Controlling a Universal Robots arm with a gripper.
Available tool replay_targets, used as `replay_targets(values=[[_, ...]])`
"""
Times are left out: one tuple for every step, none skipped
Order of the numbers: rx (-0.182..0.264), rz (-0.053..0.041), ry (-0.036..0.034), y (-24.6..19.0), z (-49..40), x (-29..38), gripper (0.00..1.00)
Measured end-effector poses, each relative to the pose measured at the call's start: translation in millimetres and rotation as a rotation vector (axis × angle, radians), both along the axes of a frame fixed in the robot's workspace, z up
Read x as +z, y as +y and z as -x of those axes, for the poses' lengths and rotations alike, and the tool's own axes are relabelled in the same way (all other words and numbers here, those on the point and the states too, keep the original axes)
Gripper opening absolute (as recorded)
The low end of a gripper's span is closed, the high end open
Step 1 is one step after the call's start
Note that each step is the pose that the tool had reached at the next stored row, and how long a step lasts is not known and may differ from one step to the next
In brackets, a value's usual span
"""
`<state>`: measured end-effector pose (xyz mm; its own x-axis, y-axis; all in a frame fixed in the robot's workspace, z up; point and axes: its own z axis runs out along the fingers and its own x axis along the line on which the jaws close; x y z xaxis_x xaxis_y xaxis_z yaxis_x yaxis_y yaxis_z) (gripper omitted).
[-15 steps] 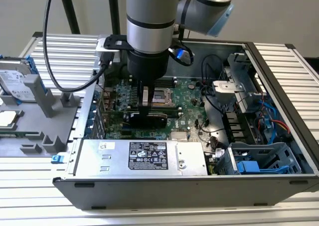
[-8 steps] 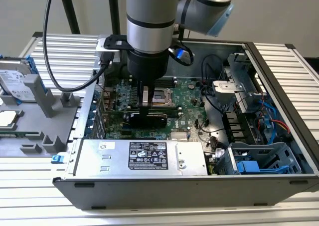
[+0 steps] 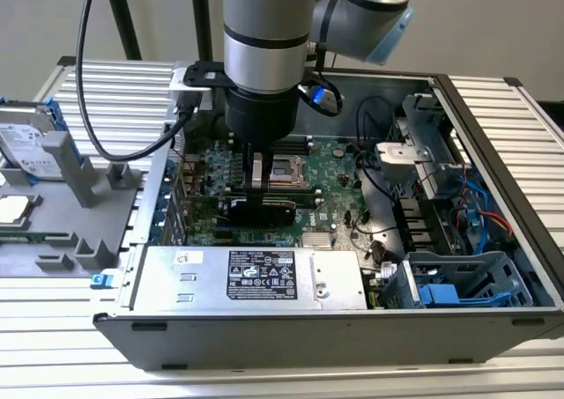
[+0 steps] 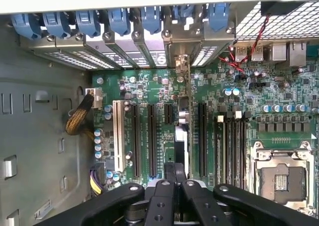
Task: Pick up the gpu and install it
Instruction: 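Press down on the gpu until it lock into place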
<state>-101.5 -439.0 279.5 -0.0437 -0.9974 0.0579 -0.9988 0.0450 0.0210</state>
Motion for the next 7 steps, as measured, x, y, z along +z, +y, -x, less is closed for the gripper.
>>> replay_targets(values=[[0.0,0.0018,-0.0001,0.0,0.0,0.0,0.0],[0.0,0.0037,-0.0001,0.0,0.0,0.0,0.0],[0.0,0.0056,-0.0001,0.0,0.0,0.0,0.0],[0.0,0.0075,-0.0001,0.0,0.0,0.0,0.0],[0.0,0.0094,0.0,0.0,0.0,0.0,0.0],[0.0,0.0113,0.0,0.0,0.0,0.0,0.0],[0.0,0.0131,-0.0001,0.0,0.0,0.0,0.0]])
